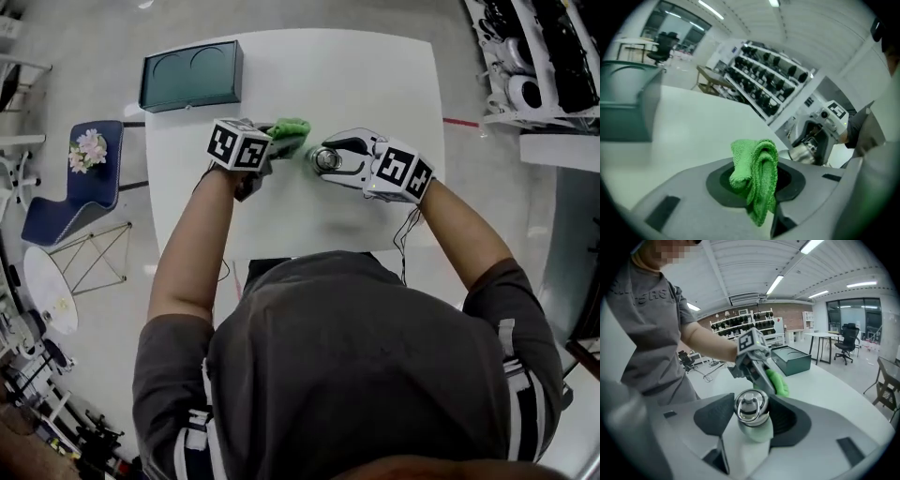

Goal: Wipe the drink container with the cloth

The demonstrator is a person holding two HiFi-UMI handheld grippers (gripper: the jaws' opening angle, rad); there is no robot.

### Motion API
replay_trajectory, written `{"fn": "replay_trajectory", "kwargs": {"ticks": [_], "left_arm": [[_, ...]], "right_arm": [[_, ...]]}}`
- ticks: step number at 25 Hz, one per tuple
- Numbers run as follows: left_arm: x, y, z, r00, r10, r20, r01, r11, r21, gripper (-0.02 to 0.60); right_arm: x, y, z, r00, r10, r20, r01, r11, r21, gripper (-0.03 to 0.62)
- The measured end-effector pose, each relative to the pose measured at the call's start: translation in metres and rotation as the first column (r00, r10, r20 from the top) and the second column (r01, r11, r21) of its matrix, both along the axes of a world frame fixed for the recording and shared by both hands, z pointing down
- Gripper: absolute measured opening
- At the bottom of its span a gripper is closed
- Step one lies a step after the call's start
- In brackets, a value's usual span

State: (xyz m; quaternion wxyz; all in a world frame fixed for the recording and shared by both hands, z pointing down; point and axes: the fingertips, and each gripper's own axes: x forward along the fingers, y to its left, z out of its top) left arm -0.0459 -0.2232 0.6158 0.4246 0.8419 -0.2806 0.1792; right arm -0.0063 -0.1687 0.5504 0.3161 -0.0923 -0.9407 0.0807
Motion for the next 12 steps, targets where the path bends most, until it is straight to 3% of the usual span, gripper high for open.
{"fn": "replay_trajectory", "kwargs": {"ticks": [2,3,6,7,9,12], "left_arm": [[-0.016,0.022,-0.018,0.985,-0.166,-0.046,0.167,0.986,0.014,0.091],[-0.020,0.035,-0.026,0.964,-0.256,-0.078,0.258,0.966,0.016,0.091],[-0.016,0.067,-0.031,0.847,-0.501,-0.178,0.508,0.861,-0.007,0.091],[-0.012,0.073,-0.026,0.811,-0.555,-0.187,0.562,0.827,-0.018,0.091],[0.001,0.082,-0.011,0.765,-0.620,-0.176,0.625,0.780,-0.033,0.091],[0.012,0.087,0.006,0.733,-0.669,-0.124,0.673,0.740,-0.013,0.091]], "right_arm": [[0.002,-0.004,0.001,1.000,-0.010,0.010,0.010,1.000,0.003,0.225],[0.002,-0.006,0.001,1.000,-0.018,0.016,0.018,1.000,0.006,0.225],[0.001,-0.008,0.004,0.999,-0.038,0.034,0.038,0.999,0.018,0.225],[0.000,-0.008,0.004,0.998,-0.040,0.038,0.039,0.999,0.020,0.225],[-0.002,-0.005,0.006,0.998,-0.039,0.040,0.038,0.999,0.019,0.225],[-0.004,-0.002,0.006,0.998,-0.034,0.046,0.033,0.999,0.018,0.225]]}}
